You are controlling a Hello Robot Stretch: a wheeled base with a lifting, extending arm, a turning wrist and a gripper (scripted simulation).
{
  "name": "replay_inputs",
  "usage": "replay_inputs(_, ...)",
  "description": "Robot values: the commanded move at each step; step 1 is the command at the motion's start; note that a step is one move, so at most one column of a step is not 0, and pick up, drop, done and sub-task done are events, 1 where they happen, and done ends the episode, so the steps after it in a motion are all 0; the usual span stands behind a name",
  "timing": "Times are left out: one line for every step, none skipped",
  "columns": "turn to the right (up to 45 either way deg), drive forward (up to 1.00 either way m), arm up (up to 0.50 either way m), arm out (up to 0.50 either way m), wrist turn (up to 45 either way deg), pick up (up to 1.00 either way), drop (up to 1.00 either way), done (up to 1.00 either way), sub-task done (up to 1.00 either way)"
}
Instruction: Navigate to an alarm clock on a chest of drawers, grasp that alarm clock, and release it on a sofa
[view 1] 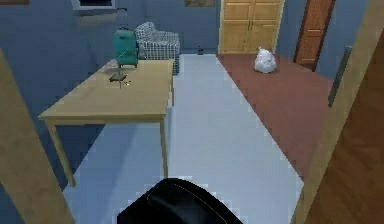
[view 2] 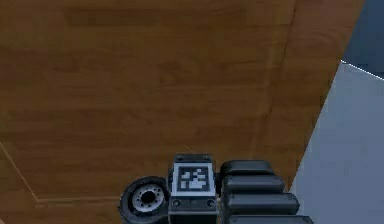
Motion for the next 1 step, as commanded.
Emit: replay_inputs(3.0,0.0,0.0,0.0,0.0,0.0,0.0,0.0,0.0)
